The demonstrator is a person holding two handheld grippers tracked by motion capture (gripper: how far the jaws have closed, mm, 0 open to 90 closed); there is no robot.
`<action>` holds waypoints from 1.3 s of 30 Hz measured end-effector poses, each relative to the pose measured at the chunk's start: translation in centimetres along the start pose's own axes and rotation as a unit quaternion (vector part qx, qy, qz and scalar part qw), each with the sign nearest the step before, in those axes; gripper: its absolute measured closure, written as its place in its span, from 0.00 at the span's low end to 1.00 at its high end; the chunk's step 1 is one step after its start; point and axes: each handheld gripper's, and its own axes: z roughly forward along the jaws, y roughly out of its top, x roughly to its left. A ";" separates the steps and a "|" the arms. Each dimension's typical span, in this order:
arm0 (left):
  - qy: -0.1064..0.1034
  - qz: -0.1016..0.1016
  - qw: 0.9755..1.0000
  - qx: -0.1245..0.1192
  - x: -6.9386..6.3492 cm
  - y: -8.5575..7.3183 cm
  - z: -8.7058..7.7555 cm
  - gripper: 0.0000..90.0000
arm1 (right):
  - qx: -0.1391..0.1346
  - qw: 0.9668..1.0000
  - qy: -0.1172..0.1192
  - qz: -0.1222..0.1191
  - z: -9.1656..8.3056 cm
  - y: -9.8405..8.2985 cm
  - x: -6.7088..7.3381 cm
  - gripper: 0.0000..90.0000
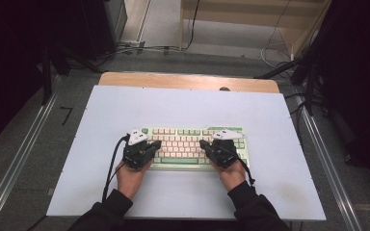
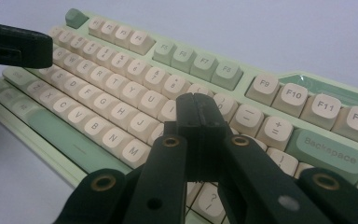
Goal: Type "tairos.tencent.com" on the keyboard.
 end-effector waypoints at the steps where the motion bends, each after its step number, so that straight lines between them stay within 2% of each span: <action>1: 0.000 0.000 1.000 0.000 0.0 0.0 0.0 1.00 | 0.000 1.000 0.000 0.000 0.0 0.0 0.0 0.97; 14: 0.001 -0.001 1.000 0.003 -0.1 0.1 0.3 1.00 | -0.001 1.000 0.000 -0.002 0.2 0.2 0.0 0.97; 27: 0.000 -0.001 1.000 0.006 -0.5 0.9 1.8 1.00 | 0.002 1.000 0.000 -0.004 0.4 0.2 0.3 0.97; 39: -0.017 0.004 1.000 0.014 -1.4 1.5 3.0 1.00 | 0.004 1.000 0.000 -0.003 0.5 0.2 0.3 0.97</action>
